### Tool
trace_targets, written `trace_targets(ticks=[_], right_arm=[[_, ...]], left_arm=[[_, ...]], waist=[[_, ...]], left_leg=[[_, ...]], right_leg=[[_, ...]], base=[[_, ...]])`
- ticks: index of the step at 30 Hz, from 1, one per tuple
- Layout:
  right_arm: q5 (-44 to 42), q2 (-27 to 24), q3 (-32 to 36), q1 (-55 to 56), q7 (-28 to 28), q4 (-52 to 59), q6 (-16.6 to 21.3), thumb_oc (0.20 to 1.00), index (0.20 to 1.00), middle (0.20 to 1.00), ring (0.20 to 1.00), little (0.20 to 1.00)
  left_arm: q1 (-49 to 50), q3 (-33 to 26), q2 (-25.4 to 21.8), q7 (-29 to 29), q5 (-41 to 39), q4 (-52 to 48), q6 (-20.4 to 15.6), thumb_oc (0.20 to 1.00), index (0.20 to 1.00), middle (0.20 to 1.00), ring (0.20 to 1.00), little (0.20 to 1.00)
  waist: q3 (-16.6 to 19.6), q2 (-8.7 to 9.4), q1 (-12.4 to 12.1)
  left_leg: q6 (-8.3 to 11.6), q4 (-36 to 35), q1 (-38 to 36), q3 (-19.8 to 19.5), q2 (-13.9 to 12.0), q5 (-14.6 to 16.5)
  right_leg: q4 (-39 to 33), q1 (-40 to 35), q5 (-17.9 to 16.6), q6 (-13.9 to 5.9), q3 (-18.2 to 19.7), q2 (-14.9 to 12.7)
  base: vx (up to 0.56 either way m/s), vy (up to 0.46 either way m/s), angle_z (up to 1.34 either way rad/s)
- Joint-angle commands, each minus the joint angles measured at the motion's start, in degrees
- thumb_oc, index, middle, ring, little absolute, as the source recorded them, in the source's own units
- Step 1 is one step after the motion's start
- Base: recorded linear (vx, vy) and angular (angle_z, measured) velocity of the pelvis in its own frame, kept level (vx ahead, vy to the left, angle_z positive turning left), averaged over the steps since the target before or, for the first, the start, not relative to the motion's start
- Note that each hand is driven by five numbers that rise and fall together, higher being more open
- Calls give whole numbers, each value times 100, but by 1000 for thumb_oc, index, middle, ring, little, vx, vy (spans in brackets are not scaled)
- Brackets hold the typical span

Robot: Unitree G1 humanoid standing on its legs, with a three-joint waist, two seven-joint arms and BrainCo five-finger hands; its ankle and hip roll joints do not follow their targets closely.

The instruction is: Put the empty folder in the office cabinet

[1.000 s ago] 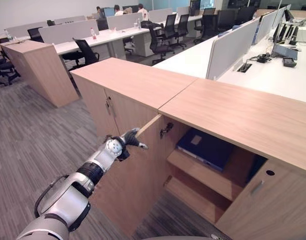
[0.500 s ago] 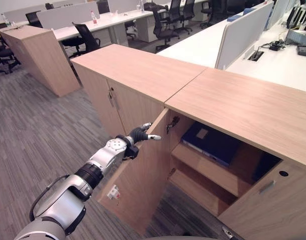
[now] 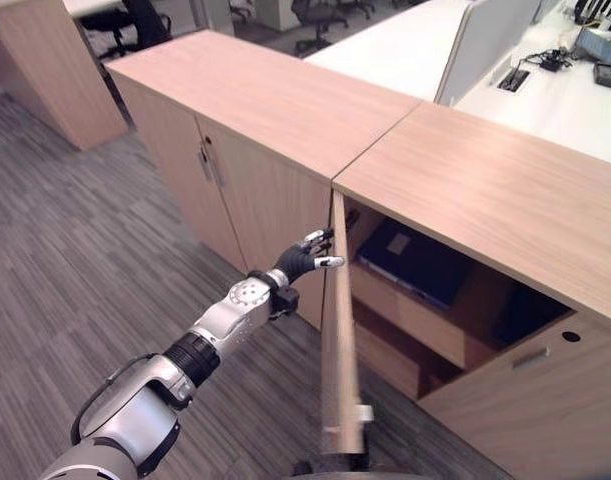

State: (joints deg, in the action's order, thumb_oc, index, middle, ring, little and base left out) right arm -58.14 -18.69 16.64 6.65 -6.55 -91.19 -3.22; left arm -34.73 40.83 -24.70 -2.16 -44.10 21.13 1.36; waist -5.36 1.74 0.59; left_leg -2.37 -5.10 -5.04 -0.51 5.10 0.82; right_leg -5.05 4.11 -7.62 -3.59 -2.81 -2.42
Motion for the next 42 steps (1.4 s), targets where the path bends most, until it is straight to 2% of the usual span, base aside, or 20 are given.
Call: trace_targets(ticks=[1, 6, 7, 13, 19, 27, 28, 29, 32, 36, 39, 40, 42], right_arm=[[561, -391, 6, -78, -30, -290, -96, 1000, 1000, 1000, 1000, 1000], [1209, -488, 87, 377, -83, -566, -172, 1000, 1000, 1000, 1000, 1000], [1443, -334, -11, 613, -20, -622, -254, 1000, 1000, 1000, 1000, 1000], [1539, -36, -299, 462, 97, -567, -344, 1000, 1000, 1000, 1000, 1000], [1500, 13, -391, 299, 95, -462, -337, 1000, 1000, 1000, 1000, 1000], [1448, -32, -469, -45, 137, -399, -334, 1000, 1000, 1000, 1000, 1000], [1414, -36, -500, -135, 148, -388, -322, 1000, 1000, 1000, 1000, 1000], [1414, -38, -499, -136, 148, -388, -322, 1000, 1000, 1000, 1000, 1000], [1371, -82, -533, -298, 126, -356, -295, 1000, 1000, 1000, 1000, 1000], [1348, -217, -464, -440, 151, -333, -261, 1000, 1000, 1000, 1000, 1000], [1208, -143, -653, -514, 109, -28, -64, 1000, 1000, 1000, 1000, 1000], [1152, -177, -646, -536, 129, 14, -42, 1000, 1000, 1000, 1000, 1000], [1147, -239, -619, -569, 130, 6, -19, 1000, 1000, 1000, 1000, 1000]], left_arm=[[-312, 819, 1576, -857, -81, -373, 132, 1000, 1000, 1000, 1000, 1000], [-223, 778, 1599, -937, -133, -416, 213, 1000, 1000, 1000, 1000, 1000], [-186, 801, 1697, -1003, -115, -352, 269, 1000, 1000, 1000, 1000, 1000], [-157, 817, 1804, -996, -133, -203, 261, 1000, 1000, 1000, 1000, 1000], [-97, 779, 1871, -984, -120, 61, 242, 1000, 1000, 1000, 1000, 1000], [-80, 379, 1987, -833, 523, 1384, 115, 1000, 1000, 1000, 1000, 1000], [-139, 186, 2091, -690, 892, 1971, 55, 1000, 1000, 1000, 1000, 1000], [-141, 184, 2095, -692, 893, 1976, 52, 1000, 1000, 1000, 1000, 1000], [-246, -215, 2178, -461, 1227, 2864, -38, 1000, 1000, 1000, 1000, 1000], [-451, -656, 2106, -290, 1664, 3553, -67, 1000, 1000, 1000, 1000, 1000], [-679, -864, 1933, -51, 2038, 4235, -97, 1000, 1000, 1000, 1000, 1000], [-977, -1104, 1894, 49, 2141, 4809, -124, 1000, 1000, 1000, 1000, 1000], [-1097, -1229, 1836, 66, 2149, 4987, -147, 1000, 1000, 1000, 1000, 1000]], waist=[[164, -234, 874], [102, -213, 952], [36, -198, 974], [-38, -189, 1045], [-57, -207, 1126], [32, -163, 1318], [68, -125, 1373], [66, -126, 1365], [128, -92, 1454], [218, -139, 1510], [328, -142, 1571], [394, -172, 1627], [419, -195, 1655]], left_leg=[[228, 10, 128, 189, -275, 317], [205, 10, 204, 272, -263, 325], [182, 10, 263, 309, -241, 358], [130, 10, 348, 525, -195, 362], [97, 10, 295, 683, -184, 401], [58, 10, 158, 1216, -266, 488], [45, 10, 108, 1389, -297, 510], [45, 10, 107, 1396, -297, 511], [28, 10, 17, 1733, -354, 543], [21, 10, -90, 1946, -383, 597], [34, 10, -132, 2018, -406, 586], [44, 10, -140, 2077, -414, 588], [49, 10, -139, 2107, -411, 590]], right_leg=[[5, -419, 651, -275, 175, 138], [5, -314, 609, -298, 249, 128], [5, -266, 598, -330, 287, 114], [5, -98, 468, -386, 518, 120], [5, -80, 418, -403, 691, 126], [5, 29, 272, -497, 1162, 251], [5, 57, 225, -511, 1315, 310], [5, 58, 224, -511, 1322, 312], [5, 100, 153, -537, 1573, 414], [5, 65, 145, -562, 1664, 463], [5, 56, 115, -545, 1685, 481], [5, 67, 108, -557, 1707, 491], [5, 74, 109, -565, 1707, 497]], base=[[-27, 30, -14], [-23, 45, -13], [-87, 74, -35], [-58, 60, -53], [-29, 49, -30], [-11, 17, -28], [0, -17, -37], [4, -27, -60], [16, -13, -57], [39, -22, -54], [40, -61, -12], [29, -52, -8], [19, -35, -13]])
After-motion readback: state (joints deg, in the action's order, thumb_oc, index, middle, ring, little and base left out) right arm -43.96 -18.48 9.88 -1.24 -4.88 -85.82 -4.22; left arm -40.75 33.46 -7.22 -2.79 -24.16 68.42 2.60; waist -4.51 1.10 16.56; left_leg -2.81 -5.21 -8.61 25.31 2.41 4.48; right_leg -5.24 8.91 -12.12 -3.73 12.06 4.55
